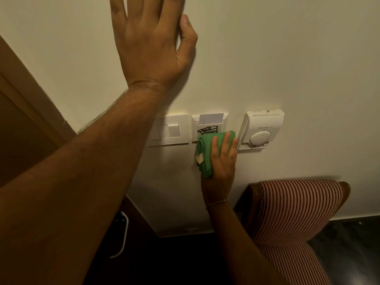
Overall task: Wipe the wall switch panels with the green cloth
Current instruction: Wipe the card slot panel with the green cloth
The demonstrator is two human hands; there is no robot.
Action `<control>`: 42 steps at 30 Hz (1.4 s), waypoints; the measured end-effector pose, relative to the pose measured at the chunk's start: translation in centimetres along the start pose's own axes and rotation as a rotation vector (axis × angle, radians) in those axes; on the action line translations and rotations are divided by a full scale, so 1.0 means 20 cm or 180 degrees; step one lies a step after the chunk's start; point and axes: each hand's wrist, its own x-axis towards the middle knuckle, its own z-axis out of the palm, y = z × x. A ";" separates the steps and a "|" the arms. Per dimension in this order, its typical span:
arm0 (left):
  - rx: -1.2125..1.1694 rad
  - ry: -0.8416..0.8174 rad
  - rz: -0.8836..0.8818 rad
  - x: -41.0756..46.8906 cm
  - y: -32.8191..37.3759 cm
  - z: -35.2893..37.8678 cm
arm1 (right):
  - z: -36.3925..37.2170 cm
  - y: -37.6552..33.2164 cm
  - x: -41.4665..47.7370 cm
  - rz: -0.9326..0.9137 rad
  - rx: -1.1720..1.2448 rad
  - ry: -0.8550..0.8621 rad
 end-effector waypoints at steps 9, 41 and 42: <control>-0.0107 -0.0038 -0.0106 -0.01 0.02 -0.02 | 0.05 -0.12 0.02 -0.0657 0.0047 -0.0263; -0.0214 -0.0118 -0.0049 0.00 0.01 -0.03 | -0.04 -0.03 0.08 0.0123 0.0348 0.0041; -0.0268 -0.0151 -0.0074 -0.01 0.01 -0.03 | -0.04 -0.03 0.09 0.0250 0.0386 0.0096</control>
